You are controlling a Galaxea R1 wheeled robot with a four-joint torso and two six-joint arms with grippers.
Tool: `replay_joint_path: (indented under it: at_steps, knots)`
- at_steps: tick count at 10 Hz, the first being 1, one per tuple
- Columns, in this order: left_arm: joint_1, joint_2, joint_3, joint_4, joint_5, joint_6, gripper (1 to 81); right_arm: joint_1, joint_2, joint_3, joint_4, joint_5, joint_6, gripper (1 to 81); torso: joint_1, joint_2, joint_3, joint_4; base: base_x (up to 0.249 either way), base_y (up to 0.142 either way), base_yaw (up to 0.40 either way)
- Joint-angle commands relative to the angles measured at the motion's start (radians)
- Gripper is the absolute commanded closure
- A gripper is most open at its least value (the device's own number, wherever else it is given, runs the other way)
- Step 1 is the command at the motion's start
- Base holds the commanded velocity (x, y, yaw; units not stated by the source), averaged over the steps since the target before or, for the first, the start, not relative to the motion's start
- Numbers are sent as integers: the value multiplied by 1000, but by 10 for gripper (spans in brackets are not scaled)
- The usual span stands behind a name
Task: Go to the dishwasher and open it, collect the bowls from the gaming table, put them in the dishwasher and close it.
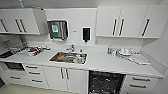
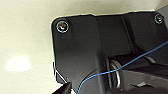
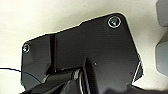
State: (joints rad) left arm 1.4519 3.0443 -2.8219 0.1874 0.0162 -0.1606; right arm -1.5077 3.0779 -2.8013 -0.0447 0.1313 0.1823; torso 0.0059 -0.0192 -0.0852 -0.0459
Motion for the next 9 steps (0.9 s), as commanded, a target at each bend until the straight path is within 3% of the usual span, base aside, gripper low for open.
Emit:
replay_joint_path:
  at_steps: [1, 4, 9]
  knots:
    - [-46, -2, -2, 4, 38, 6, 10, 34, 1, 2, -9, -52, -7, 10, 0, 0, 0, 0, 0, 0, 357]
    - [-29, -4, -4, 41, -48, 9, 10, 26, 3, 3, -26, -52, -81, 10, 0, 0, 0, 0, 0, 0, 357]
    - [-29, -2, -8, 46, -48, 9, 10, 25, 3, 3, -20, -50, -75, 10, 0, 0, 0, 0, 0, 0, 357]
